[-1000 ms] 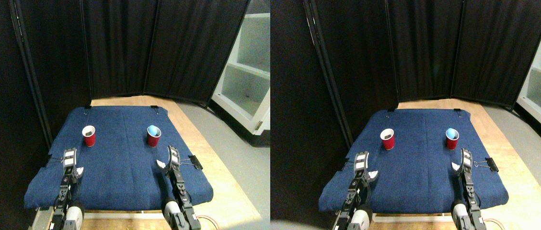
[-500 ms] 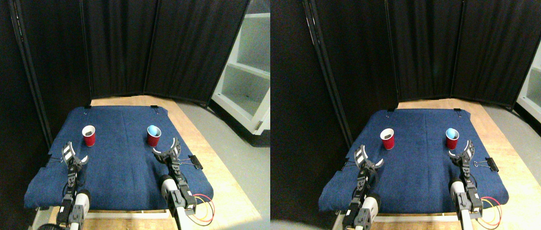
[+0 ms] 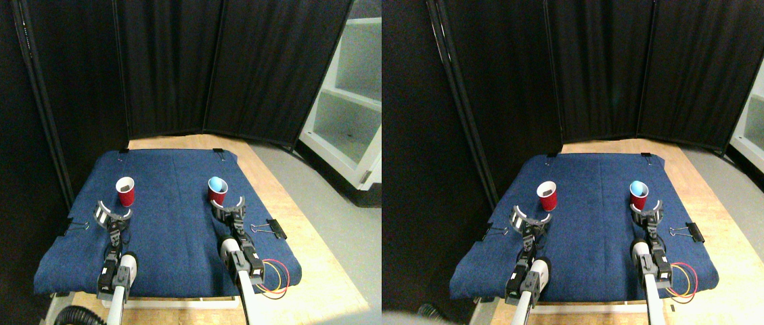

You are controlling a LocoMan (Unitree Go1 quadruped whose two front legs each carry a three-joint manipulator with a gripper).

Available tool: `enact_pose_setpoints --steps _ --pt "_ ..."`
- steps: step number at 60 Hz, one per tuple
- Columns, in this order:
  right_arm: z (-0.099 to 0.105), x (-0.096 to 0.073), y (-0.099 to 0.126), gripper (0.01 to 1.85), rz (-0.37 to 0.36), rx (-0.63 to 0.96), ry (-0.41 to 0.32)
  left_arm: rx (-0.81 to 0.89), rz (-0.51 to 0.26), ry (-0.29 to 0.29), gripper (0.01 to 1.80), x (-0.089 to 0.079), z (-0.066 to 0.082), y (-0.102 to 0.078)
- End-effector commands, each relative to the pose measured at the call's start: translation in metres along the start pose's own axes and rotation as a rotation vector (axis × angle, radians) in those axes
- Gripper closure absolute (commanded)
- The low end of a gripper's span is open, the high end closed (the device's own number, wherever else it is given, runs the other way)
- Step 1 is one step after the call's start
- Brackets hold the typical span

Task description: Pour (bimanual)

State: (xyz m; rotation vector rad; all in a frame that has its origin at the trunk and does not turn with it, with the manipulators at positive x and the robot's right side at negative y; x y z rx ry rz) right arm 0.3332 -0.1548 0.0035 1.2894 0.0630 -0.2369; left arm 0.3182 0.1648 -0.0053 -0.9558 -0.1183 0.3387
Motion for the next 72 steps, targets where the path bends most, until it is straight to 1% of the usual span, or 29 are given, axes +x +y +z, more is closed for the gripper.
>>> enact_pose_setpoints --steps 1,4,7,10,12,15,17,21,25,28,30,36,43,48,50,55,57,60,65,72 --pt "-0.002 0.003 0.003 1.02 0.013 0.030 0.022 -0.022 0.007 0.022 0.89 0.006 -0.006 -0.003" --pt "-0.003 0.004 0.003 1.01 0.011 0.052 0.044 -0.019 0.012 0.032 0.91 0.008 -0.008 -0.003" --pt "-0.003 0.004 0.002 1.00 0.006 0.063 0.062 -0.020 0.023 0.040 0.88 0.010 -0.009 -0.004" --pt "-0.005 0.004 0.003 0.98 -0.004 0.058 0.067 -0.029 0.037 0.064 0.78 0.012 -0.010 -0.005" --pt "-0.005 0.005 0.003 0.96 -0.009 0.060 0.071 -0.038 0.051 0.069 0.74 0.012 -0.010 -0.005" --pt "-0.006 0.006 0.002 0.94 -0.023 0.071 0.086 -0.048 0.057 0.072 0.76 0.013 -0.010 -0.006" --pt "-0.007 0.008 0.002 0.92 -0.027 0.086 0.105 -0.074 0.067 0.074 0.72 0.014 -0.011 -0.008" --pt "-0.008 0.011 0.001 0.90 -0.037 0.127 0.115 -0.108 0.086 0.069 0.66 0.017 -0.012 -0.008" --pt "-0.010 0.013 0.000 0.92 -0.036 0.144 0.114 -0.135 0.093 0.078 0.66 0.020 -0.013 -0.008" --pt "-0.011 0.016 0.000 0.91 -0.031 0.152 0.120 -0.146 0.081 0.097 0.68 0.022 -0.014 -0.009" --pt "-0.013 0.017 0.000 0.91 -0.029 0.166 0.127 -0.152 0.080 0.095 0.67 0.023 -0.015 -0.010" --pt "-0.015 0.018 0.000 0.89 -0.034 0.167 0.111 -0.186 0.082 0.102 0.69 0.026 -0.015 -0.010" --pt "-0.017 0.020 0.001 0.86 -0.034 0.189 0.111 -0.238 0.088 0.096 0.76 0.029 -0.017 -0.011" --pt "-0.018 0.021 0.001 0.87 -0.028 0.197 0.113 -0.267 0.098 0.086 0.76 0.033 -0.019 -0.009" --pt "-0.018 0.021 0.000 0.87 -0.024 0.195 0.110 -0.276 0.100 0.092 0.73 0.034 -0.020 -0.008" --pt "-0.018 0.022 -0.001 0.91 -0.017 0.183 0.108 -0.288 0.105 0.098 0.73 0.033 -0.023 -0.007" --pt "-0.018 0.023 -0.002 0.91 -0.013 0.187 0.109 -0.309 0.110 0.099 0.74 0.035 -0.025 -0.005" --pt "-0.019 0.025 -0.002 0.86 -0.011 0.188 0.101 -0.322 0.115 0.093 0.77 0.037 -0.027 0.000" --pt "-0.018 0.026 -0.002 0.84 -0.007 0.196 0.095 -0.349 0.124 0.099 0.74 0.040 -0.029 0.005" --pt "-0.017 0.028 -0.004 0.82 -0.026 0.227 0.085 -0.392 0.132 0.111 0.74 0.040 -0.034 0.012"
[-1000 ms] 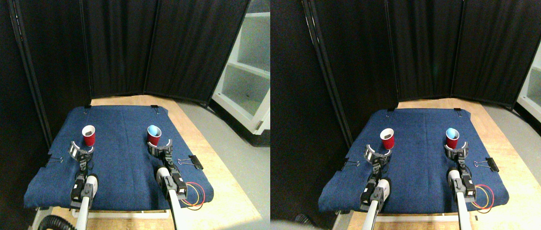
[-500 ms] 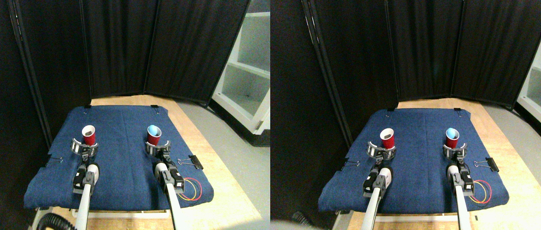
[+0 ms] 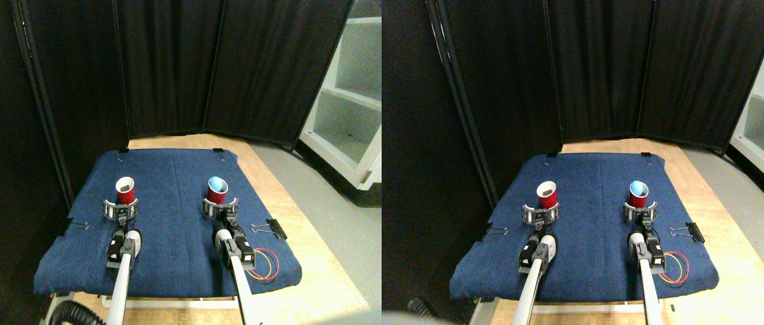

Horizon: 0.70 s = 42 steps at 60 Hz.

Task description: Pour (bimanual)

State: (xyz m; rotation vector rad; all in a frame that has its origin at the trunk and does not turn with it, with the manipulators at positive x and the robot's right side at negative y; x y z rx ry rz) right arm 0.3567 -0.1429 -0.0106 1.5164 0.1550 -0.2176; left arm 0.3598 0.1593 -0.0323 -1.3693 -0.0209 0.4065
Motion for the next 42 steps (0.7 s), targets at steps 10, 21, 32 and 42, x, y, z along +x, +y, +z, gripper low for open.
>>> enact_pose_setpoints --steps 10,21,32,42 --pt "0.003 0.010 -0.003 0.71 -0.007 0.055 -0.046 -0.037 0.003 0.014 0.66 0.006 -0.003 0.015" --pt "0.005 0.013 -0.005 0.68 -0.009 0.043 -0.058 -0.046 0.007 0.022 0.65 0.009 -0.006 0.017" --pt "0.003 0.013 0.000 0.75 0.016 0.067 -0.049 -0.058 0.013 0.038 0.63 0.012 -0.008 0.013" --pt "0.001 0.009 0.005 0.74 0.017 0.066 -0.029 -0.038 0.006 0.104 0.65 0.007 -0.016 -0.003"
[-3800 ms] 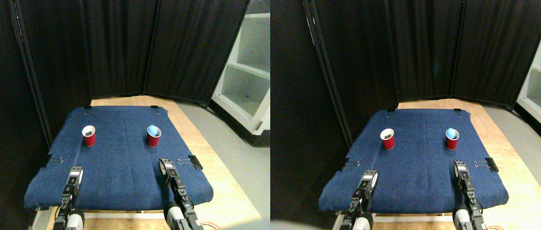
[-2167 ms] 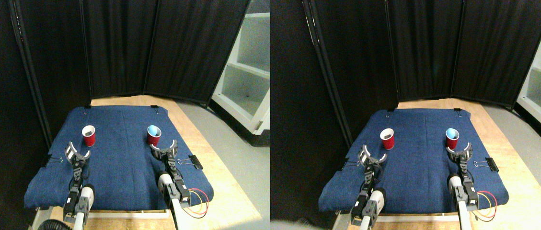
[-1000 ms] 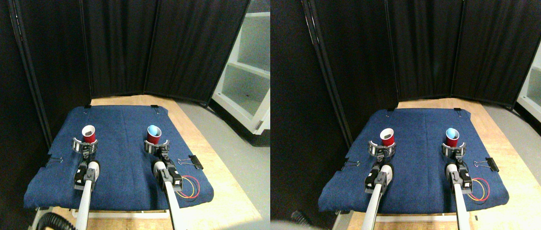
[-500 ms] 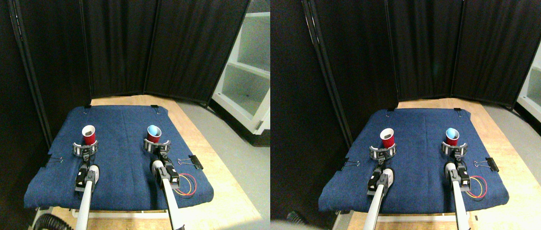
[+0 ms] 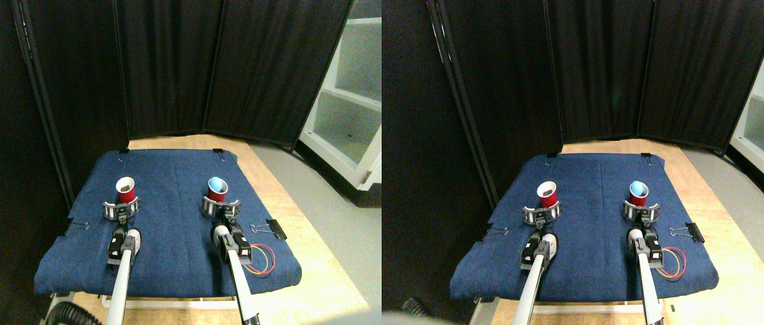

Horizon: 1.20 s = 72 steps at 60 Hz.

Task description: Pour (bimanual)

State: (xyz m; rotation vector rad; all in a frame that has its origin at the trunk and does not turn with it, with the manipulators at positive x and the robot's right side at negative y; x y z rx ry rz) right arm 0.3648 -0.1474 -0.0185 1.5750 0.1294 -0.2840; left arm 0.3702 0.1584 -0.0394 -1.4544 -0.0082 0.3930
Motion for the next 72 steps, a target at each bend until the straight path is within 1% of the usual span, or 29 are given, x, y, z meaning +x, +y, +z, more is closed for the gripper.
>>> enact_pose_setpoints --steps 1,3,5,8,11,13,20,23,28,31,33,34,46,48,53,59,66,72 --pt "-0.004 -0.002 0.010 0.74 0.044 -0.004 0.023 0.045 0.002 0.080 0.65 -0.004 -0.012 -0.006" --pt "-0.004 -0.003 0.010 0.73 0.047 -0.018 0.028 0.054 0.001 0.109 0.63 -0.004 -0.014 -0.010" --pt "-0.005 -0.003 0.010 0.72 0.048 -0.021 0.030 0.058 0.001 0.114 0.62 -0.004 -0.014 -0.011" --pt "-0.006 -0.004 0.010 0.71 0.053 -0.018 0.033 0.086 0.004 0.109 0.65 -0.004 -0.017 -0.017" --pt "-0.006 -0.004 0.011 0.69 0.054 -0.017 0.034 0.096 0.005 0.109 0.63 -0.002 -0.017 -0.019" --pt "-0.007 -0.005 0.011 0.68 0.054 -0.023 0.040 0.106 0.013 0.112 0.66 0.000 -0.017 -0.019" --pt "-0.008 -0.004 0.010 0.70 0.058 -0.026 0.053 0.097 0.018 0.120 0.67 0.004 -0.019 -0.016" --pt "-0.009 -0.002 0.009 0.70 0.057 -0.019 0.060 0.100 0.022 0.111 0.68 0.007 -0.020 -0.014" --pt "-0.010 0.002 0.009 0.72 0.042 -0.009 0.049 0.112 0.026 0.087 0.65 0.011 -0.021 -0.011" --pt "-0.010 0.003 0.008 0.70 0.036 0.003 0.045 0.109 0.027 0.079 0.63 0.013 -0.020 -0.009" --pt "-0.010 0.003 0.008 0.70 0.031 0.001 0.039 0.104 0.029 0.080 0.64 0.013 -0.020 -0.008" --pt "-0.011 0.004 0.008 0.70 0.030 -0.003 0.037 0.103 0.028 0.074 0.67 0.012 -0.020 -0.008" --pt "-0.016 0.010 0.013 0.77 0.029 0.014 0.040 0.102 0.028 0.049 0.68 0.017 -0.016 -0.001" --pt "-0.016 0.013 0.013 0.77 0.040 0.013 0.058 0.101 0.027 0.047 0.68 0.018 -0.014 0.000" --pt "-0.018 0.016 0.014 0.75 0.033 0.012 0.046 0.100 0.031 0.029 0.70 0.021 -0.012 0.002" --pt "-0.018 0.018 0.012 0.73 0.025 0.022 0.041 0.097 0.030 0.023 0.69 0.023 -0.011 0.002" --pt "-0.014 0.024 0.008 0.79 0.016 0.045 0.019 0.095 0.032 0.020 0.69 0.026 -0.009 0.003" --pt "-0.010 0.027 0.006 0.81 0.021 0.049 0.017 0.105 0.034 0.022 0.68 0.030 -0.008 0.005"
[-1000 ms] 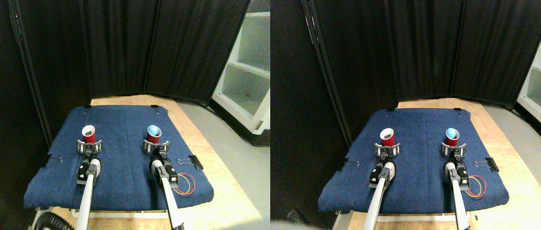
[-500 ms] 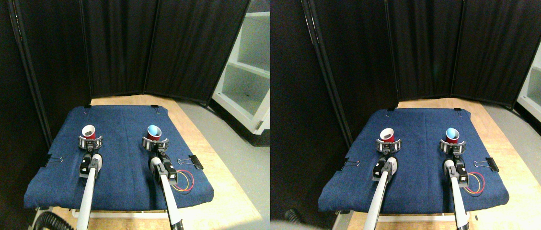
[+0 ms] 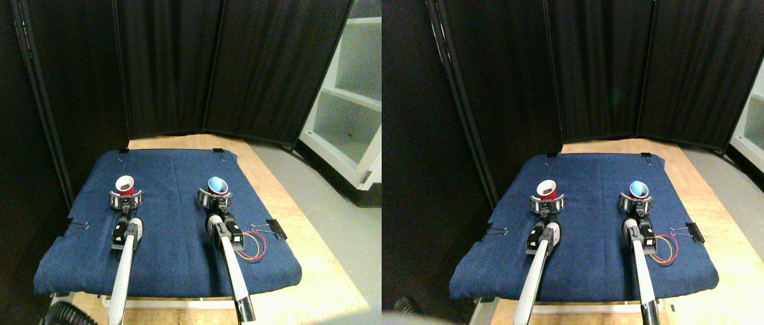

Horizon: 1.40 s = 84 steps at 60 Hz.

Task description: Pour (bimanual)

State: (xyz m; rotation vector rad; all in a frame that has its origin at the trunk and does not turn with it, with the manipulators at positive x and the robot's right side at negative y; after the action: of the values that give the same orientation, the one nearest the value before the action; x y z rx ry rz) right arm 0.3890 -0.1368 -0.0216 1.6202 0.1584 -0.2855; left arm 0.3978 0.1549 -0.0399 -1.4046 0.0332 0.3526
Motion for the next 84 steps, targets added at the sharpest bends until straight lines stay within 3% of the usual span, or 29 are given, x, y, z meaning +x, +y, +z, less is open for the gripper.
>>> enact_pose_setpoints --steps 1,12,27,30,33,35,39,46,64,76,84 --pt "0.003 0.004 0.003 0.81 0.041 0.006 -0.006 0.046 0.043 -0.020 0.68 0.005 0.001 0.012" --pt "0.007 0.007 0.001 0.74 0.034 -0.011 -0.019 0.047 0.046 -0.007 0.66 0.007 0.001 0.011" --pt "0.013 0.008 0.000 0.80 0.014 -0.034 -0.054 0.056 0.054 -0.045 0.86 0.008 -0.001 0.010" --pt "0.014 0.008 -0.001 0.90 0.025 -0.045 -0.062 0.072 0.046 -0.074 1.00 0.008 -0.001 0.010" --pt "0.014 0.009 -0.002 1.06 0.043 -0.064 -0.093 0.085 0.038 -0.098 1.28 0.007 -0.001 0.010" --pt "0.013 0.008 -0.001 1.32 0.055 -0.084 -0.145 0.089 0.041 -0.109 1.48 0.007 0.000 0.010" --pt "0.012 0.009 0.000 1.53 0.053 -0.072 -0.190 0.102 0.040 -0.122 1.48 0.007 0.000 0.011" --pt "0.013 0.007 0.002 1.53 0.042 -0.062 -0.167 0.114 0.043 -0.143 1.48 0.006 0.001 0.011" --pt "0.013 0.001 0.007 1.53 0.052 -0.105 -0.128 0.117 0.017 -0.124 1.48 -0.003 0.005 0.010" --pt "0.010 -0.004 0.014 1.53 0.104 -0.175 -0.099 0.125 0.006 -0.122 1.48 -0.009 0.008 0.009" --pt "0.004 -0.011 0.030 1.53 0.143 -0.215 -0.054 0.143 -0.017 -0.071 1.48 -0.015 0.008 0.000"
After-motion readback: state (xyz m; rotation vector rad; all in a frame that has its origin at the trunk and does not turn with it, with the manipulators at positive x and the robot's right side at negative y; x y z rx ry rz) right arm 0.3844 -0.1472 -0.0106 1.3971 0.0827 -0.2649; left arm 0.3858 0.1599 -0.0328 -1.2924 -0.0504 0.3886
